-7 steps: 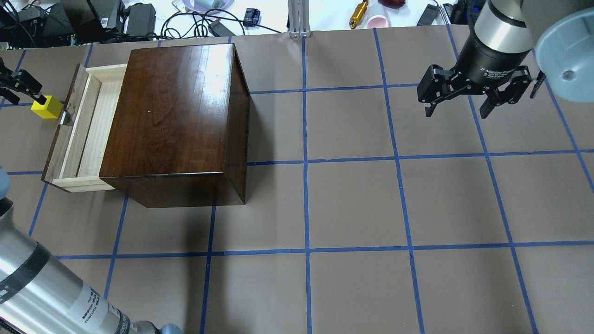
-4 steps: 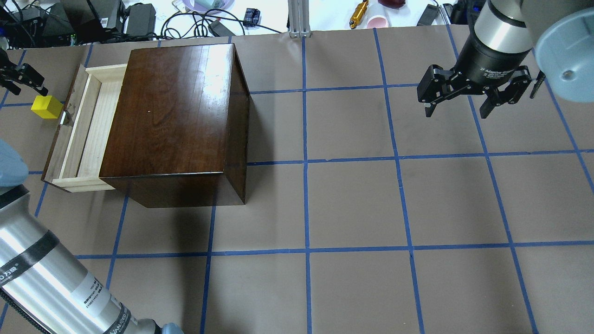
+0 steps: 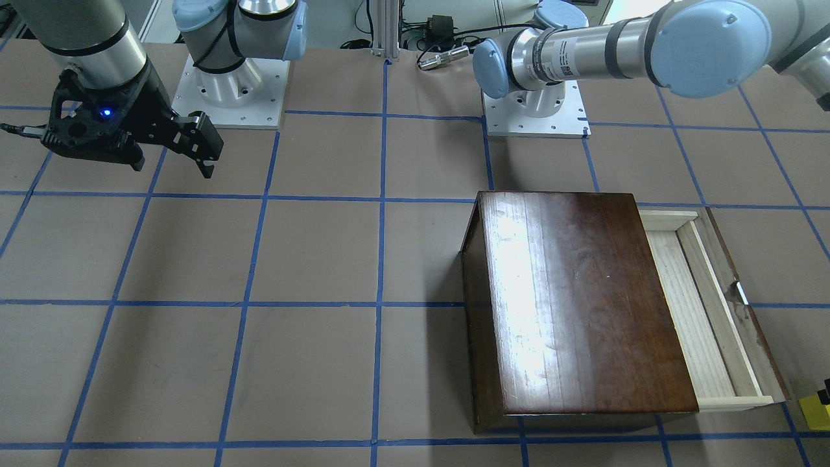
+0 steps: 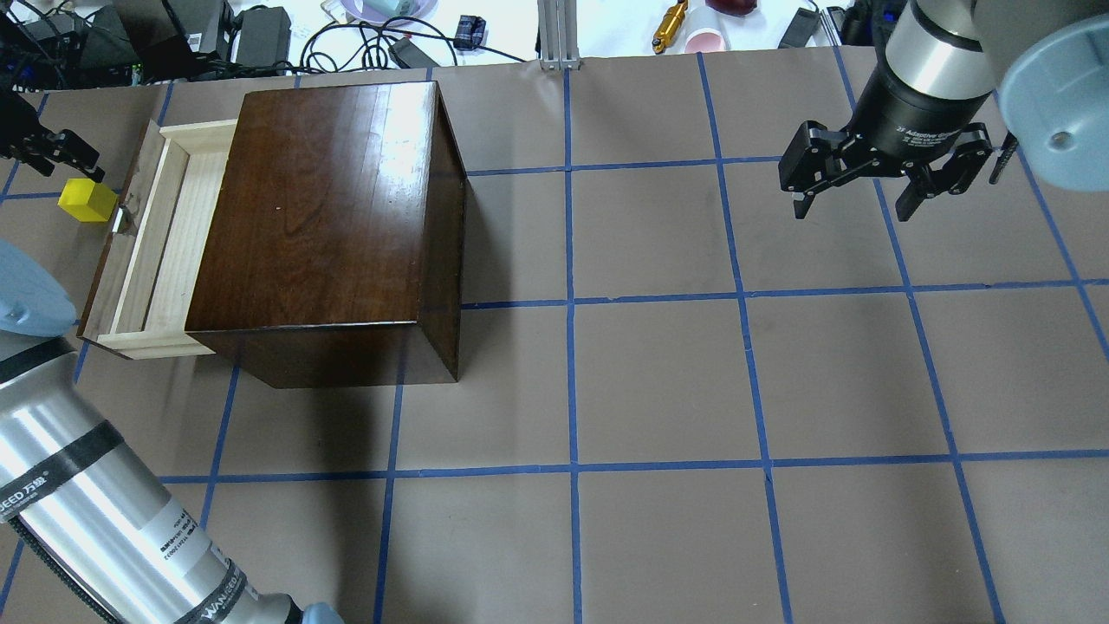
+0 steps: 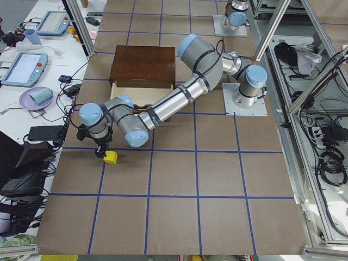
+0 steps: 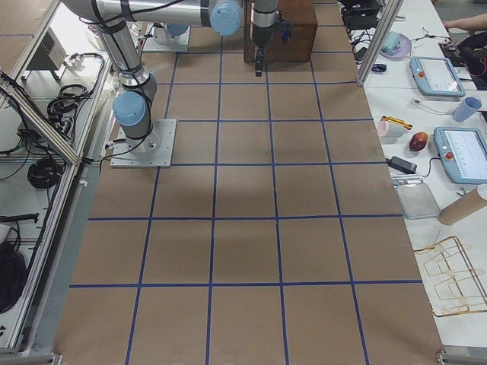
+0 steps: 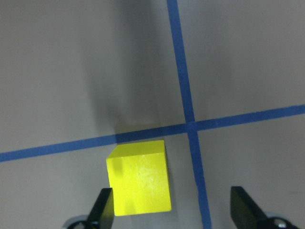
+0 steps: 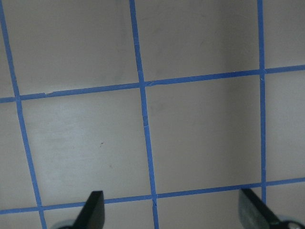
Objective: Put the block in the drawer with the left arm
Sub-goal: 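Grasp the yellow cube with the left gripper and lift it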
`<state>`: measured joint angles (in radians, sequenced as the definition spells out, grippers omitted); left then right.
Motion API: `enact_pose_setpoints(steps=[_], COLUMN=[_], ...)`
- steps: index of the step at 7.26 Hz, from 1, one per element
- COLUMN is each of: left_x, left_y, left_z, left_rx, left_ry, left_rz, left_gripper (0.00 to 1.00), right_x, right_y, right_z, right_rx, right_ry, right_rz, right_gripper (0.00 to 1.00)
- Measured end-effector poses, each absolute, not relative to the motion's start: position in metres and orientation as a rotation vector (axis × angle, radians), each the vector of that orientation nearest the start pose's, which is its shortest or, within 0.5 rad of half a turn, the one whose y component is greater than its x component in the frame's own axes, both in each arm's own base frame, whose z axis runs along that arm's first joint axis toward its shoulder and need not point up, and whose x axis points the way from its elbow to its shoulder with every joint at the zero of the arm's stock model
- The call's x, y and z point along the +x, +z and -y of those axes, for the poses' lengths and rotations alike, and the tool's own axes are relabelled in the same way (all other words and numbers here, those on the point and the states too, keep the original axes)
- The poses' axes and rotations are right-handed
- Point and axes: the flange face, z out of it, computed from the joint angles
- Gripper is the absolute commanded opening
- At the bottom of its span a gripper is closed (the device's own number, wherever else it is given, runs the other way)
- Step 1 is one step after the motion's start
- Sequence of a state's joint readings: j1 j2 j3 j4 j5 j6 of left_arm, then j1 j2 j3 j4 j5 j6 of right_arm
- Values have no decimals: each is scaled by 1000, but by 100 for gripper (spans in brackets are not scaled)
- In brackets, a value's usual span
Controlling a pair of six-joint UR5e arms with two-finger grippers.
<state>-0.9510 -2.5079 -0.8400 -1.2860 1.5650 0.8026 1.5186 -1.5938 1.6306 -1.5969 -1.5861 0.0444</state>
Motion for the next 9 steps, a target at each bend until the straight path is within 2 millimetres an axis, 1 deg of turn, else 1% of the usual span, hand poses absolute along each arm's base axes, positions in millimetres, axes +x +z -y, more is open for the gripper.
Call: enact_pose_setpoints(steps=[4, 5, 7, 8, 9], left_x=[392, 394, 398, 398, 399], left_y=[212, 207, 200, 199, 201], left_z=[755, 754, 752, 752, 751], left_rx=[299, 302, 307, 303, 298], left_ry=[-92, -86, -80, -82, -84], left_rz=[-3069, -3072, -3083, -3086, -3086], left_gripper=[92, 71, 44, 28, 24], right_x=[107, 107, 107, 107, 107], right_y=[472, 472, 472, 472, 472], right_z=[487, 487, 487, 487, 487], right_rx=[152, 152, 152, 152, 152], right_ry=[17, 17, 17, 17, 17], right_rz=[-3153, -3153, -3153, -3153, -3153], right_gripper=[100, 100, 100, 100, 100])
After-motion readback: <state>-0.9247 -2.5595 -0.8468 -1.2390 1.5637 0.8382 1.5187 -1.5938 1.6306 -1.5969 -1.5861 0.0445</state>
